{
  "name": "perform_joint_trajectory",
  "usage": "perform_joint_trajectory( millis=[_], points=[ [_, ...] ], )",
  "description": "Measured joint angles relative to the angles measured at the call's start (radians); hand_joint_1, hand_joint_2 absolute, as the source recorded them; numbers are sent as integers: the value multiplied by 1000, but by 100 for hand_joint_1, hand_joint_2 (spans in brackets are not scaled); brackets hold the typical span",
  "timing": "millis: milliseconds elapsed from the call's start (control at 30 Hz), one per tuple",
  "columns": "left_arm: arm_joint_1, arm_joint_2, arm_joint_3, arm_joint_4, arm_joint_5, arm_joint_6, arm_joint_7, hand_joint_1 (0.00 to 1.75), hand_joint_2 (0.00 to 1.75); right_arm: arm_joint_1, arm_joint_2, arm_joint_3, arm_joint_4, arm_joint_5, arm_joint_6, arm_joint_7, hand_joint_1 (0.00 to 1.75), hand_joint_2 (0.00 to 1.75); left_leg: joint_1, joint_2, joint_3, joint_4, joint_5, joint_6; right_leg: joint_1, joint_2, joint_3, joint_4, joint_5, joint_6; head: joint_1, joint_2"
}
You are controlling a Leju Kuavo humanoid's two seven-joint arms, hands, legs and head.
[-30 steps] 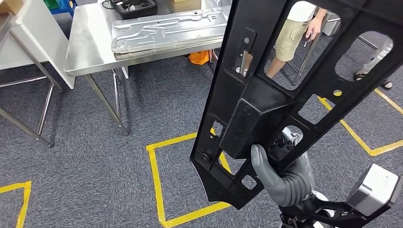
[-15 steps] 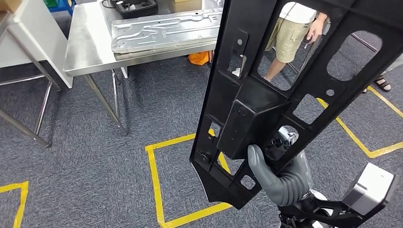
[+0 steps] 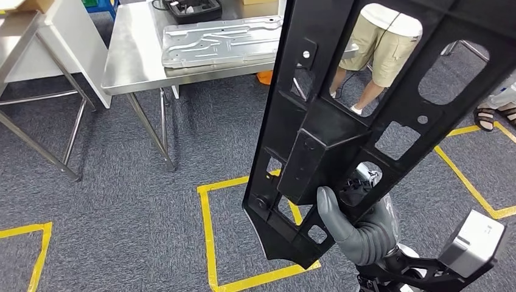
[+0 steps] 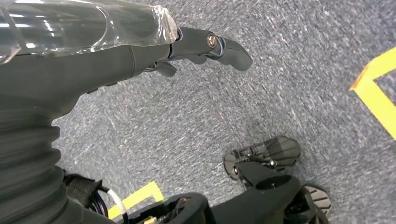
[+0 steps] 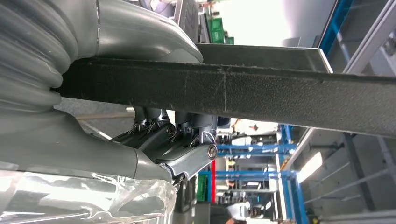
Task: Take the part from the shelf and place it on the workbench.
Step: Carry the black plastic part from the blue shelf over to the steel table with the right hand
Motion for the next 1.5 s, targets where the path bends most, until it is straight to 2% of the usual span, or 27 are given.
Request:
perform_joint_trajectory(
  millis=[67, 100, 200, 233, 267, 300, 367, 433, 533, 600, 633, 700, 733, 767, 800, 867, 933, 967, 1100, 1167, 1233, 1267, 1300, 1333, 1400, 1433, 1500],
  points=[
    [0, 0, 0, 0, 1, 0, 0, 0, 175, -2, 0, 0, 0, 0, 0, 0, 175, 175, 3, 7, -4, 15, -13, -11, -1, -3, 3, -5, 2, -11, 0, 0],
    [0, 0, 0, 0, 1, 0, 0, 0, 175, -3, 0, 0, 0, 0, 0, 0, 175, 175, 4, 14, -17, 47, -33, -16, -3, -5, 4, -7, 3, -16, -1, 0],
    [0, 0, 0, 0, 1, 0, 0, 0, 175, -4, 1, 2, 0, 0, 0, -1, 175, 175, 13, 30, -115, 245, -125, -32, -4, -10, 6, -8, 1, -23, -4, 0],
    [0, 0, 0, 0, 1, 0, 0, 0, 175, -4, 1, 2, 0, 0, 0, -1, 175, 175, 16, 31, -143, 299, -140, -35, -4, -11, 6, -8, 0, -24, -4, 0],
    [0, 0, 0, 0, 2, 0, 0, 0, 175, -4, 1, 3, 0, 0, 0, -1, 175, 175, 19, 32, -155, 316, -137, -38, -4, -12, 7, -8, -1, -24, -4, 0],
    [0, 0, 0, 0, 2, 0, 0, 0, 175, -4, 1, 3, 0, 0, 0, -1, 175, 175, 21, 34, -144, 287, -113, -41, -5, -13, 9, -8, -3, -23, -4, 0],
    [-1, 0, 0, 0, 4, 0, 0, 0, 175, -5, 1, 3, 0, 0, 1, -1, 175, 175, 25, 45, -74, 135, -42, -42, -5, -13, 15, -7, -7, -17, -4, 0],
    [-1, -1, 0, 0, 6, 0, 0, 0, 175, -7, 2, 3, 0, 0, 2, 0, 175, 175, 21, 53, -21, 22, -1, -34, -2, -13, 20, -7, -12, -8, -4, 0],
    [-1, -1, 0, 0, 7, -1, 0, 0, 175, -10, 2, 4, 0, 0, 4, 0, 175, 175, 12, 49, -13, 3, 3, -14, -4, -14, 22, -9, -17, 9, -3, 0],
    [-1, -1, 0, 0, 7, -1, 0, 0, 175, -12, 2, 4, 0, 0, 4, 0, 175, 175, 13, 45, -5, -3, 7, 1, -8, -14, 11, 23, -38, 18, -2, 0],
    [-1, 0, 0, 0, 7, 0, 0, 0, 175, -12, 2, 3, 0, 0, 4, 0, 175, 175, 14, 44, 0, -6, 7, 8, -9, -13, -10, 72, -63, 20, -1, 0],
    [-1, 0, 0, 0, 7, 0, 0, 0, 175, -11, 1, 3, 0, 0, 4, 0, 175, 175, 12, 42, 5, -7, 3, 17, -10, -12, -82, 216, -125, 22, 1, 0],
    [-1, 0, 0, 0, 7, 0, 0, 0, 175, -10, 1, 3, 0, 0, 4, 0, 175, 175, 10, 40, 7, -6, 1, 19, -11, -12, -117, 275, -141, 23, 1, 0],
    [0, -1, 0, 0, 7, -1, 1, 0, 175, -10, 1, 3, 0, 0, 4, 0, 175, 175, 9, 38, 10, -6, -2, 20, -11, -12, -137, 301, -139, 24, 1, 0],
    [1, -1, 0, 0, 7, -1, 2, 0, 175, -10, 1, 3, 0, 0, 4, 0, 175, 175, 9, 35, 14, -6, -5, 19, -11, -12, -136, 284, -115, 24, 1, 0],
    [1, -1, 0, 0, 8, -1, 3, 0, 175, -10, 1, 3, 0, 0, 4, 1, 175, 175, 10, 28, 26, -6, -14, 14, -12, -11, -80, 150, -35, 22, 1, 0],
    [0, -1, 0, 0, 8, -1, 3, 0, 175, -12, 2, 4, 1, 0, 6, 1, 175, 175, 6, 24, 33, -4, -25, 5, -10, -7, -25, 32, 8, 17, 1, 0],
    [-1, -2, 0, 0, 9, -1, 3, 0, 175, -12, 2, 4, 1, -1, 7, 1, 175, 175, 4, 23, 34, -4, -29, 0, -8, -5, -14, 8, 9, 13, 1, 0],
    [0, -2, 0, 0, 11, -1, 4, 0, 175, -14, 2, 4, 0, 0, 7, 1, 175, 175, 10, 27, 28, 19, -52, -23, -5, -6, -2, -2, -2, -12, 0, 0],
    [0, -2, 0, 0, 11, -1, 4, 0, 175, -15, 3, 4, 0, -1, 7, 1, 175, 175, 14, 31, -25, 130, -99, -33, -7, -8, 8, -4, -8, -23, -2, 0],
    [2, -2, 0, 0, 13, -1, 4, 0, 175, -15, 3, 5, 1, -1, 7, 0, 175, 175, 19, 33, -112, 279, -148, -41, -5, -9, 17, -4, -17, -28, -3, 0],
    [3, -2, 1, 0, 13, -1, 4, 0, 175, -14, 4, 5, 1, -1, 7, 0, 175, 175, 21, 33, -142, 318, -151, -43, -5, -9, 22, -4, -22, -28, -4, 0],
    [4, -2, 1, 0, 14, -1, 5, 0, 175, -14, 4, 5, 1, -1, 7, 0, 175, 175, 22, 34, -150, 312, -130, -44, -4, -9, 30, -4, -28, -27, -4, 0],
    [4, -2, 1, 0, 15, -1, 5, 0, 175, -14, 4, 5, 1, -1, 7, 0, 175, 175, 23, 36, -137, 265, -92, -44, -4, -9, 39, -4, -34, -24, -4, 0],
    [4, -2, 1, 0, 15, -1, 6, 0, 175, -15, 5, 5, 1, -1, 7, 0, 175, 175, 20, 42, -78, 115, -9, -36, -2, -9, 60, -4, -49, -16, -4, 0],
    [4, -2, 1, 0, 15, -1, 6, 0, 175, -15, 5, 5, 1, -1, 7, 0, 175, 175, 17, 45, -55, 61, 12, -30, -1, -9, 66, -5, -55, -11, -4, 0],
    [4, -2, 1, 0, 15, -1, 6, 0, 175, -16, 5, 5, 1, -1, 7, -1, 175, 175, 10, 47, -38, 20, 13, -17, 1, -9, 71, -5, -61, 0, -3, 0]
  ],
)
